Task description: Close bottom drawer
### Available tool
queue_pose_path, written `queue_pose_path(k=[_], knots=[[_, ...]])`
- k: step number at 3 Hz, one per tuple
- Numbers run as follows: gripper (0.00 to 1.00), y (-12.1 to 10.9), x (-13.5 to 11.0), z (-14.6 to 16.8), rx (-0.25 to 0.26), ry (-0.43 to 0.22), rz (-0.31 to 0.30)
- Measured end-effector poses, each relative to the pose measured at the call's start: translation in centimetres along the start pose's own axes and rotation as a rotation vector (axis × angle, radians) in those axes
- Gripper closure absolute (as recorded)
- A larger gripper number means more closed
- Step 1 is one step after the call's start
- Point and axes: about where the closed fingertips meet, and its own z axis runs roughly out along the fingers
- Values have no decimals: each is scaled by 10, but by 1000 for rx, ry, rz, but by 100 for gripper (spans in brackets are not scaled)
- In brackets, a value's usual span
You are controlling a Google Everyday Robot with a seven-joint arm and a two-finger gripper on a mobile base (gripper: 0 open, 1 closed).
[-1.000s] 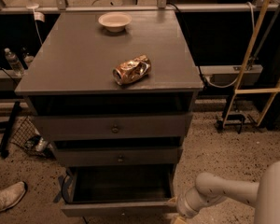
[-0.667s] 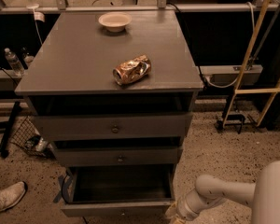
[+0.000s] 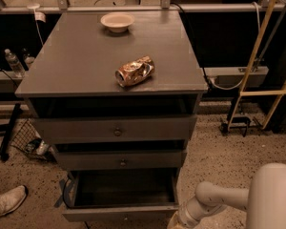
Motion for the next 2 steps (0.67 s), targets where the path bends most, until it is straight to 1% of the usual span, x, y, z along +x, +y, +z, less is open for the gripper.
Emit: queue_pose_path(k=[1,2], knots=[[100,-10,-1,19,-35,-24,32],[100,-13,1,26,-38,-30,31]])
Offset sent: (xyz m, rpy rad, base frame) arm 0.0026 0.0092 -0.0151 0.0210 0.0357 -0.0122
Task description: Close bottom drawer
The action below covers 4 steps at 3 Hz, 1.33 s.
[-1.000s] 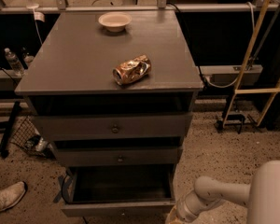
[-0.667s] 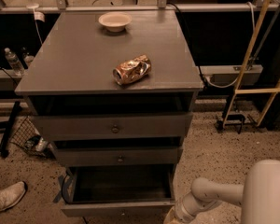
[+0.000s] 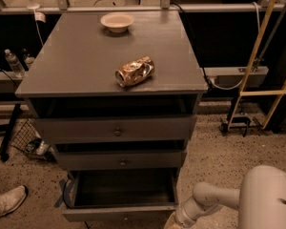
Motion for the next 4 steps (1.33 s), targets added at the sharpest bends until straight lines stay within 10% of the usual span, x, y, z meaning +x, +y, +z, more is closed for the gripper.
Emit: queue_pose_path(k=[4], knots=[[100,-64,-10,35,113,-120,-70]])
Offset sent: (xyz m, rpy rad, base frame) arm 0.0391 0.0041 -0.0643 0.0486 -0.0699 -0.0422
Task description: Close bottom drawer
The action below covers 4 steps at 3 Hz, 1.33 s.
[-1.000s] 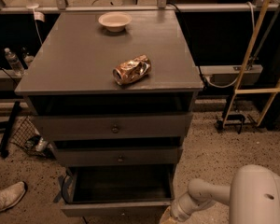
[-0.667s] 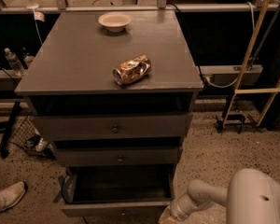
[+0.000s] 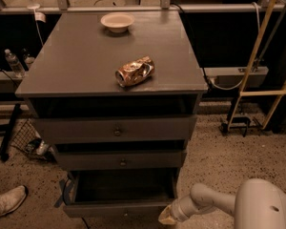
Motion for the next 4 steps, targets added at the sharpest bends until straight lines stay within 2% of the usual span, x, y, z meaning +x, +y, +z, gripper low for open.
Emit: queue_pose_path(k=[2,4], knots=[[100,-28,-35,7,25,-109,-95],[100,-54,-81,8,41,-150,-207]])
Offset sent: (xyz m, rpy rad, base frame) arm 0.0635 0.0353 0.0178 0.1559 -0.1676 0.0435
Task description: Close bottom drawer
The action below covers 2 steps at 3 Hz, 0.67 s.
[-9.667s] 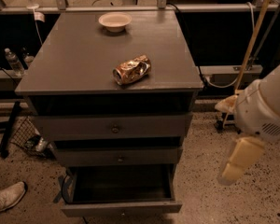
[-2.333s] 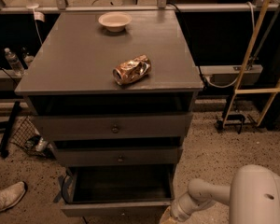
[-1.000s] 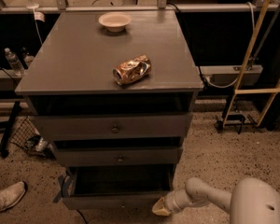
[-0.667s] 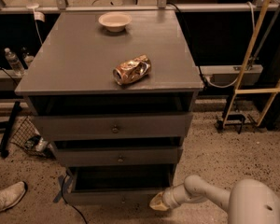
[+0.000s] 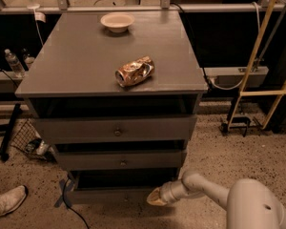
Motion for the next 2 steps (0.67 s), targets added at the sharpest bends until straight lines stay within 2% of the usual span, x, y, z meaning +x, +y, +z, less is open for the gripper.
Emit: queue_pose_path(k=[1,2], knots=[[100,-2,-2,1,0,-2,-6],[100,-2,-1,1,22,2,0]])
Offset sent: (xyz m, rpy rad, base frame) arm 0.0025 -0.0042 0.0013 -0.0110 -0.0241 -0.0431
